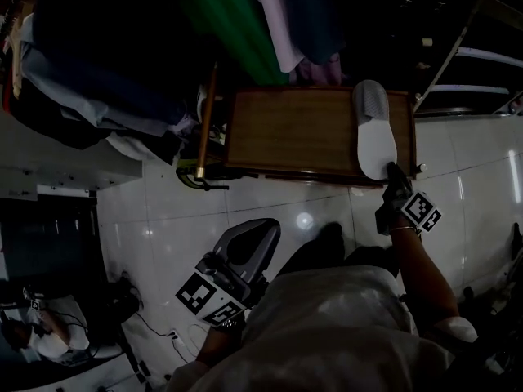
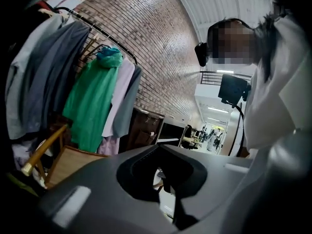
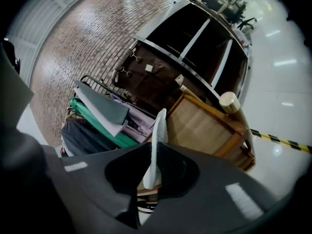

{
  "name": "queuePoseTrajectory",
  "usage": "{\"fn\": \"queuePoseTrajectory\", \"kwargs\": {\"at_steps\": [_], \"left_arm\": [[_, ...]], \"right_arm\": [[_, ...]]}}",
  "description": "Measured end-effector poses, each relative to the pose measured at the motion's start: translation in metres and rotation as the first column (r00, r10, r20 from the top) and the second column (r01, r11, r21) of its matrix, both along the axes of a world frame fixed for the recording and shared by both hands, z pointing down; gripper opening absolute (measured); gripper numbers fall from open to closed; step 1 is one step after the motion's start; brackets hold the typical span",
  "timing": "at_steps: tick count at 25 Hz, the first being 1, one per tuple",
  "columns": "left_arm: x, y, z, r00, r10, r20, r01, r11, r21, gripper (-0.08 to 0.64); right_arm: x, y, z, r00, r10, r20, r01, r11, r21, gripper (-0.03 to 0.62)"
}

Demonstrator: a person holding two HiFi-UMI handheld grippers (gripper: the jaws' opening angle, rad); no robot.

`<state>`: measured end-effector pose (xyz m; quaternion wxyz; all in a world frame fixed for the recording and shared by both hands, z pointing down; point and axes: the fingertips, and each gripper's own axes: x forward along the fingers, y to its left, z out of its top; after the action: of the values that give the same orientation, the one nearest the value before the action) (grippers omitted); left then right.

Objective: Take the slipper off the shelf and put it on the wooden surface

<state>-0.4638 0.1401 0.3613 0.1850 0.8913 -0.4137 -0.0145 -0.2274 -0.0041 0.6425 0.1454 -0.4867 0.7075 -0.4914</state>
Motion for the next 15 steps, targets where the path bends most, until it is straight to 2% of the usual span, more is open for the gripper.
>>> {"fn": "queuePoseTrajectory", "kwargs": {"at_steps": [2, 4, 6, 11, 13, 15], "left_arm": [[-0.008, 0.002, 0.003, 1.000, -0.015, 0.003, 0.015, 1.000, -0.009, -0.005], [-0.013, 0.000, 0.005, 1.000, -0.028, -0.005, 0.028, 1.000, -0.010, -0.004], [-0.013, -0.002, 0.006, 1.000, -0.021, -0.015, 0.020, 1.000, -0.013, -0.005], [0.004, -0.006, 0.007, 0.998, 0.059, -0.034, -0.060, 0.998, -0.017, -0.005], [0.010, -0.006, 0.005, 0.996, 0.080, -0.038, -0.080, 0.997, -0.017, -0.005], [0.015, -0.008, 0.001, 0.994, 0.093, -0.053, -0.094, 0.995, -0.019, -0.005]], "right_arm": [[0.002, 0.002, 0.016, 0.999, 0.000, -0.033, -0.002, 0.998, -0.055, 0.039], [0.005, 0.006, 0.030, 0.996, -0.003, -0.090, -0.008, 0.993, -0.115, 0.131], [0.009, 0.010, 0.033, 0.990, 0.008, -0.142, -0.029, 0.989, -0.147, 0.155], [0.017, 0.015, 0.021, 0.980, 0.018, -0.200, -0.055, 0.982, -0.179, 0.262], [0.034, 0.027, 0.016, 0.963, 0.039, -0.267, -0.089, 0.980, -0.178, 0.263], [0.044, 0.039, -0.009, 0.947, 0.047, -0.316, -0.090, 0.988, -0.125, 0.259]]}}
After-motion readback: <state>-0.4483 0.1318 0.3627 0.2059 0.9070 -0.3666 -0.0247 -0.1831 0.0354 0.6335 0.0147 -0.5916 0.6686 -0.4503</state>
